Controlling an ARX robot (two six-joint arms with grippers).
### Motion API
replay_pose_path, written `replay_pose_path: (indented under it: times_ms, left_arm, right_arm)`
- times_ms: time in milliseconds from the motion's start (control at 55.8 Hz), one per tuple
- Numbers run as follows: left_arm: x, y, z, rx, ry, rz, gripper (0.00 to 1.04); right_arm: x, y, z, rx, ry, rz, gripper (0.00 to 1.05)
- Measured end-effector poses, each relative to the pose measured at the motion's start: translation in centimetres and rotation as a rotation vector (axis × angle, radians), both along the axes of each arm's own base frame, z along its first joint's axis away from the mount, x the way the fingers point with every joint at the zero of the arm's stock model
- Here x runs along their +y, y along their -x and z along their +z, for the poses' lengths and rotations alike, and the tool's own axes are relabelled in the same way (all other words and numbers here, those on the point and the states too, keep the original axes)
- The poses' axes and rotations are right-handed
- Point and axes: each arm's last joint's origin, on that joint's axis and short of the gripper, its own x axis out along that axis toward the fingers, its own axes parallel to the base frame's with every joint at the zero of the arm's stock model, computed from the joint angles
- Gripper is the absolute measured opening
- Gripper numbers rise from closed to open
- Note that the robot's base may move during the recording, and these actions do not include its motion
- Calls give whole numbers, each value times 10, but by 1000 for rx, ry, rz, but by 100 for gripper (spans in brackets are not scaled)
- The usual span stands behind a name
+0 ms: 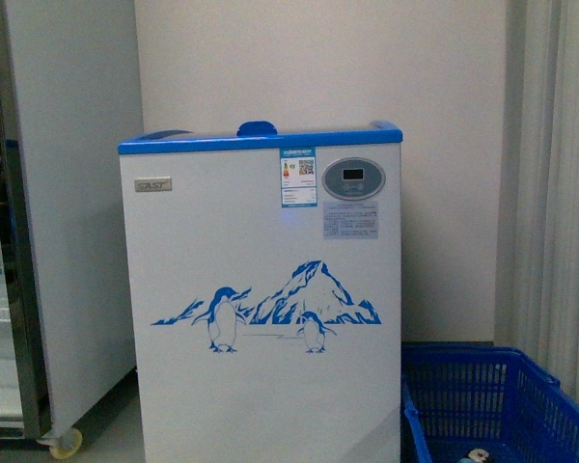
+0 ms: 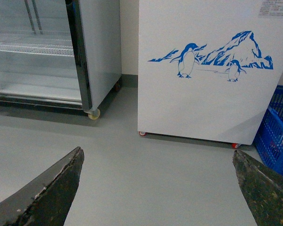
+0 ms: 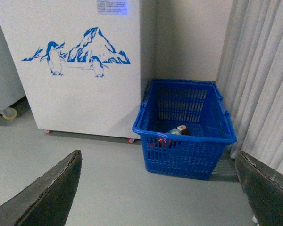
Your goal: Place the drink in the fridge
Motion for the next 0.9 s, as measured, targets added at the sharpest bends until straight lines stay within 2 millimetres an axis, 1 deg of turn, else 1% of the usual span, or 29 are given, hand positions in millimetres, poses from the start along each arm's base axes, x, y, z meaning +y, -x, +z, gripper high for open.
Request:
replay_pose_path:
  times_ms: [896]
  left_arm:
    - [0,0,0,0,0,0,97]
  right_arm:
    - [0,0,0,0,0,0,97]
